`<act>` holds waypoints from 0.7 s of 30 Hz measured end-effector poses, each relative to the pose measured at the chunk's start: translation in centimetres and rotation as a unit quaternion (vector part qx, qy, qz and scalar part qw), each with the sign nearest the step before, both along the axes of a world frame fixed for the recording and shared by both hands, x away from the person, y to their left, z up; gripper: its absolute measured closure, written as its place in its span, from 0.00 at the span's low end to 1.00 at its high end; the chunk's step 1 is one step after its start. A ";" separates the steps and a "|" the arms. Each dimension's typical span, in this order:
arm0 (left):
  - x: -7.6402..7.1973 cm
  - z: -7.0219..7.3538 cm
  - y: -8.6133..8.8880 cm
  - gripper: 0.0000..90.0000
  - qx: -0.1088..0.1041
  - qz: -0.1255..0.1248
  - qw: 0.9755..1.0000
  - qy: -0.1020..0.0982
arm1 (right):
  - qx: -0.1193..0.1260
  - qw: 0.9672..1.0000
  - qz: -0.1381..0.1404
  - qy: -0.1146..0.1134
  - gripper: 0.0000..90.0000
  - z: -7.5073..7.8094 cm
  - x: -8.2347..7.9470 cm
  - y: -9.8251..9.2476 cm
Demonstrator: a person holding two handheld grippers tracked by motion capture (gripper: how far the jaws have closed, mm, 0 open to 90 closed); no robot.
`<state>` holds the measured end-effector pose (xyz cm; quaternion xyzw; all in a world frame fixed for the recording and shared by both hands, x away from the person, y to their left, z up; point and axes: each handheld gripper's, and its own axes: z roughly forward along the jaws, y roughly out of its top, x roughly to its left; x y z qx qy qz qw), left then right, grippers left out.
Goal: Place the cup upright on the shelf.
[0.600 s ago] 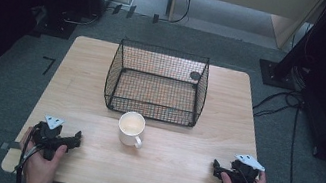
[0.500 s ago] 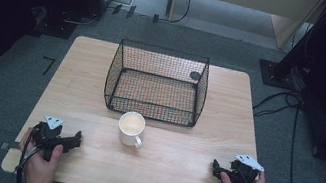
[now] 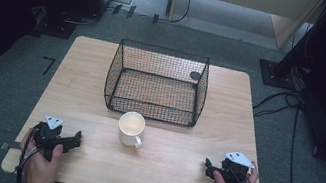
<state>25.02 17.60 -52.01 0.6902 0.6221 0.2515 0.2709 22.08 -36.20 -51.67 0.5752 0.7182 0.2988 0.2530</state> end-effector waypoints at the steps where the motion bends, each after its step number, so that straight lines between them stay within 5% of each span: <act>1: 0.0 0.0 0.0 0.00 0.000 0.000 1.000 0.000 | 0.002 1.000 0.004 -0.001 0.06 0.1 0.0 0.3; 11: 0.1 0.0 0.0 0.00 0.001 -0.001 1.000 0.001 | 0.002 0.999 0.036 0.003 0.07 0.9 0.8 4.1; 21: 0.1 0.0 0.0 0.00 0.002 0.000 1.000 0.000 | 0.003 0.998 0.064 -0.016 0.07 2.8 1.7 7.2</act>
